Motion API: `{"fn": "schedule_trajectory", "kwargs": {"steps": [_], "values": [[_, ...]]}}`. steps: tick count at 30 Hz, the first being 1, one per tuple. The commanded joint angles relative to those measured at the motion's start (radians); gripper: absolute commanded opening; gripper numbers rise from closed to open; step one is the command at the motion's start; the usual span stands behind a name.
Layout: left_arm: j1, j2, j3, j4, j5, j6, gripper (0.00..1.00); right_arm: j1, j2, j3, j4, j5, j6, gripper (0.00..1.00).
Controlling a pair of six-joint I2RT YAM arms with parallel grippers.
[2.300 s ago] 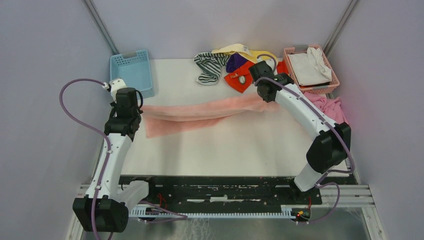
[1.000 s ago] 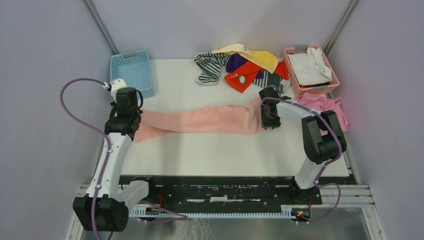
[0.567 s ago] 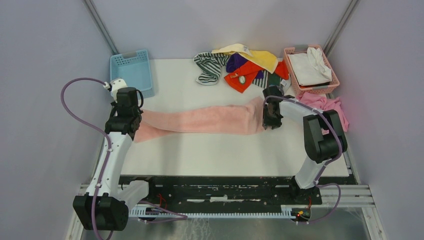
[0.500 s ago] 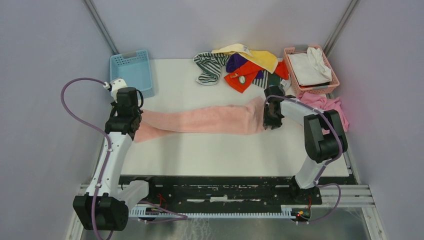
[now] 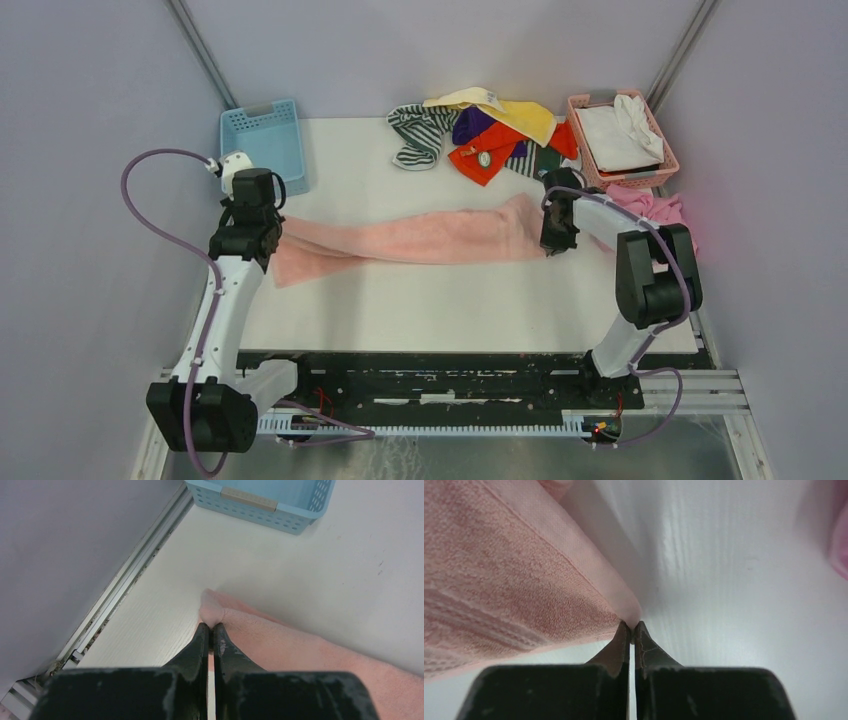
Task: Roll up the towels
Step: Flatten out the towel at the center of the board.
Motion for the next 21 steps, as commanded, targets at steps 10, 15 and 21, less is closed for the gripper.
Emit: {"fn": "schedule_trajectory", "kwargs": {"steps": [10, 15, 21], "values": [[0.022, -0.012, 0.393, -0.06, -0.067, -0.022, 0.03, -0.01, -0.417, 0.435, -0.338, 0.294, -0.101, 0.0], [0.021, -0.125, 0.456, -0.116, -0.11, -0.022, 0.03, -0.01, -0.61, 0.478, -0.417, 0.334, -0.117, 0.0], [0.021, -0.306, 0.493, -0.173, -0.167, -0.01, 0.03, -0.011, -0.828, 0.53, -0.515, 0.363, -0.128, 0.0]]}}
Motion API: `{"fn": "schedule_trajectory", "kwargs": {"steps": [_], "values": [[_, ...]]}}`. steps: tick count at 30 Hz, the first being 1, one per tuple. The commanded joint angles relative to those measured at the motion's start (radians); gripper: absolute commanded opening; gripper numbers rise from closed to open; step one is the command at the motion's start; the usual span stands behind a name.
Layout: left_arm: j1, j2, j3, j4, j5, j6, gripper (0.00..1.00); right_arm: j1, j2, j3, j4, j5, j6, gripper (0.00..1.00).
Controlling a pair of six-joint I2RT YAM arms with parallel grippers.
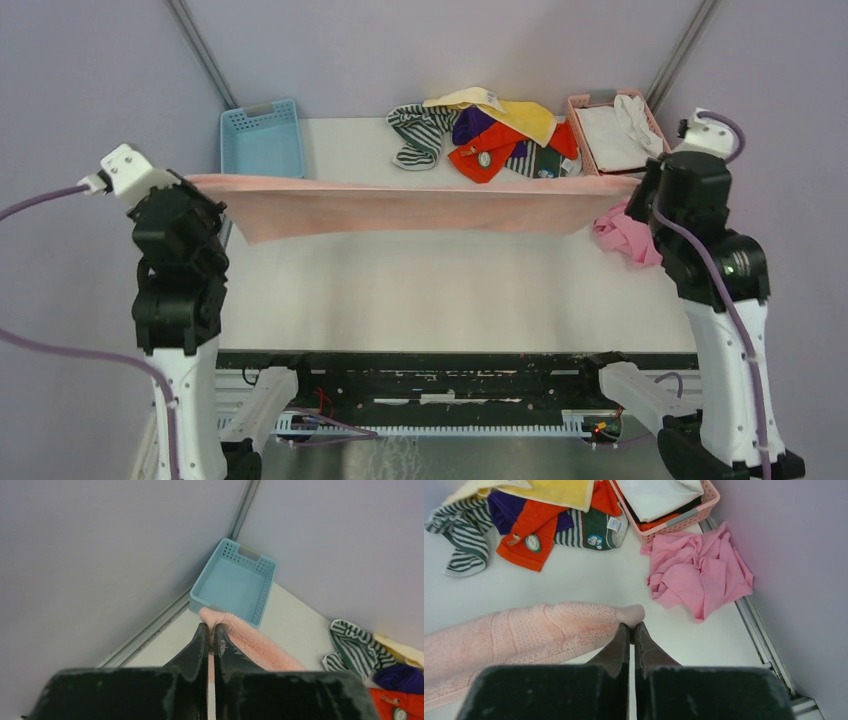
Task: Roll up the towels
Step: Flatten out the towel at the center of the board.
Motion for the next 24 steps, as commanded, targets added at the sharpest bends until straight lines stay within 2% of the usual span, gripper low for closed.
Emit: {"fn": "schedule_trajectory", "kwargs": {"steps": [1, 6, 12, 17, 24], "values": [[0.008, -0.13, 0.064, -0.038, -0.09, -0.008, 0.03, -0.007, -0.124, 0.071, -0.101, 0.08, -0.029, 0.0], [0.008, -0.133, 0.032, -0.075, -0.022, -0.001, 0.03, -0.007, -0.133, 0.077, -0.11, 0.029, -0.009, 0.0], [0.008, -0.003, -0.163, -0.022, 0.113, -0.029, 0.03, -0.007, 0.016, -0.089, 0.022, 0.006, 0.019, 0.0], [0.008, 0.221, -0.295, 0.104, 0.165, -0.053, 0.03, -0.007, 0.308, -0.17, 0.207, -0.005, 0.038, 0.0], [0.044, 0.65, -0.172, 0.196, 0.224, -0.097, 0.03, -0.028, 0.691, -0.056, 0.399, -0.043, -0.01, 0.0]]}}
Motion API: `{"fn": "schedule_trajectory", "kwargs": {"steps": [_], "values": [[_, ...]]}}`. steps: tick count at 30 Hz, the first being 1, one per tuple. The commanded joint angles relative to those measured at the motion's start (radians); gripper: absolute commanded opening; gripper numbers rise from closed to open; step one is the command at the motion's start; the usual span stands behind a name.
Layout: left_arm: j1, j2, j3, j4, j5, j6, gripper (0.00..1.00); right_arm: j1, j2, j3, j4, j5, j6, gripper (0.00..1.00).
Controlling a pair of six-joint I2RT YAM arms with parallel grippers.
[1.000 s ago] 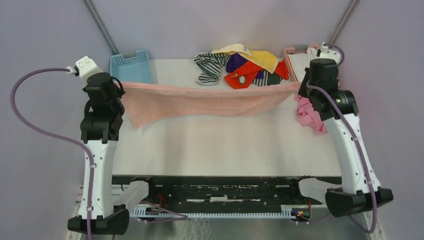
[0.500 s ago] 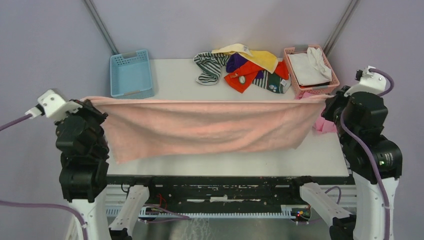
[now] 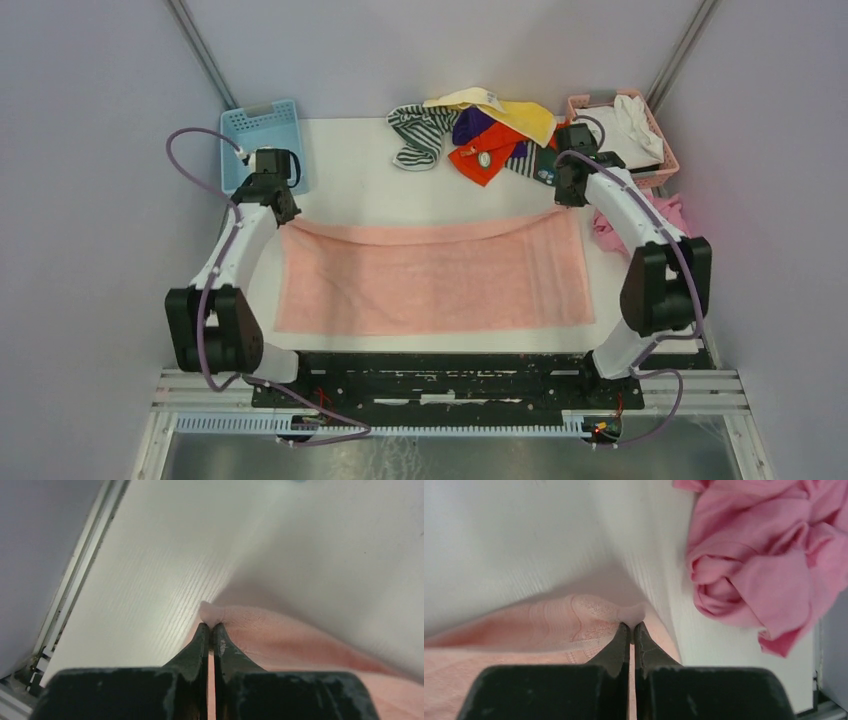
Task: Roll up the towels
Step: Flatten out the towel at the center of the board, then fold the towel at the center of the board.
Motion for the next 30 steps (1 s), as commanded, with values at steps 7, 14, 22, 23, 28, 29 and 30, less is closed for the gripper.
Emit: {"fn": "schedule_trajectory", "kwargs": {"steps": [7, 14, 22, 23, 28, 29, 30], "values": [[0.099, 0.38, 0.288, 0.159, 0.129, -0.073, 0.03, -0.096, 0.365, 0.322, 0.139, -0.102, -0.038, 0.0], [0.111, 0.411, 0.316, 0.169, 0.165, -0.073, 0.03, -0.156, 0.368, 0.348, 0.115, -0.144, -0.039, 0.0], [0.126, 0.291, 0.173, 0.135, 0.153, -0.101, 0.03, -0.198, 0.221, 0.106, 0.111, -0.193, 0.051, 0.0], [0.127, 0.273, 0.155, 0.128, 0.155, -0.1, 0.03, -0.2, 0.205, 0.082, 0.104, -0.196, 0.066, 0.0], [0.137, 0.14, 0.033, 0.096, 0.148, -0.082, 0.03, -0.204, 0.058, -0.07, 0.064, -0.197, 0.166, 0.0], [0.139, 0.101, -0.006, 0.098, 0.138, -0.091, 0.03, -0.204, 0.017, -0.128, 0.067, -0.187, 0.179, 0.0], [0.14, 0.061, -0.042, 0.103, 0.127, -0.102, 0.03, -0.204, -0.02, -0.17, 0.067, -0.166, 0.195, 0.0]]}}
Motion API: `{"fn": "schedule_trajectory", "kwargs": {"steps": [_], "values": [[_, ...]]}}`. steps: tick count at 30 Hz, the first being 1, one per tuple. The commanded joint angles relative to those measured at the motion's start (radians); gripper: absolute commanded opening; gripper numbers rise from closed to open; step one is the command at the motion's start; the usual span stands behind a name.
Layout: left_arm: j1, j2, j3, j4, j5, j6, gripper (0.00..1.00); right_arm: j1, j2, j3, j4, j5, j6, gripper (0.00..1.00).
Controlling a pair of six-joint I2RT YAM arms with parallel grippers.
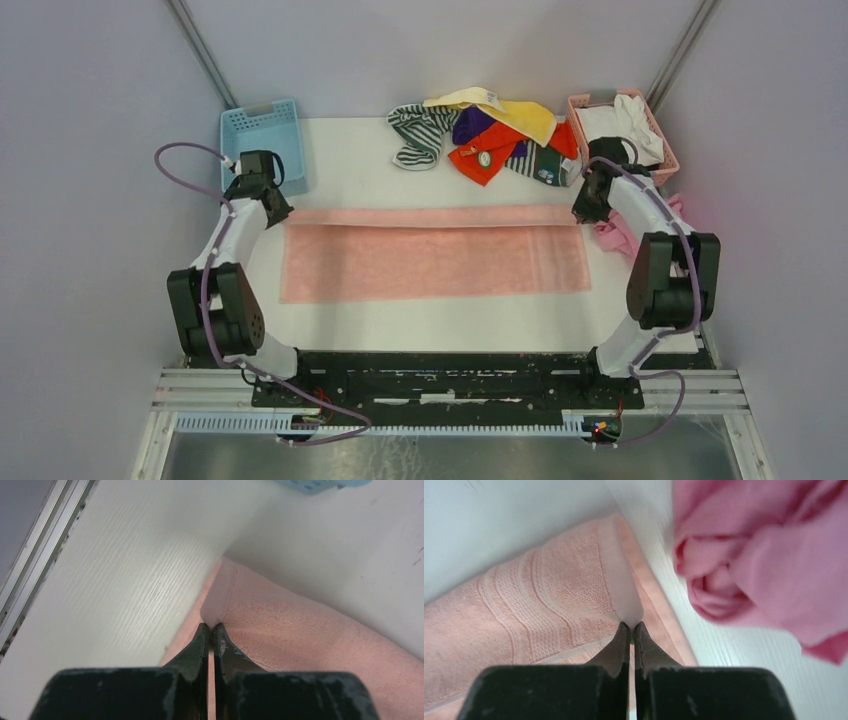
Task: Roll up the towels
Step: Fold the towel at the center of the board.
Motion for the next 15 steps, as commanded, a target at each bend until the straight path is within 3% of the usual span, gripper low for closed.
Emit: {"fn": "schedule_trajectory", "kwargs": {"steps": [1, 8, 15], "values": [[0.021, -0.187, -0.126, 0.003, -0.049, -0.05, 0.03, -0.007, -0.206, -0.167, 0.0, 0.058, 0.108, 0.0], [0.044, -0.396, -0.32, -0.025, -0.041, -0.153, 0.03, -0.01, -0.367, -0.39, 0.024, 0.115, 0.177, 0.0], [0.077, -0.524, -0.454, -0.073, -0.104, -0.262, 0.03, -0.014, -0.416, -0.461, 0.0, 0.133, 0.192, 0.0]]}}
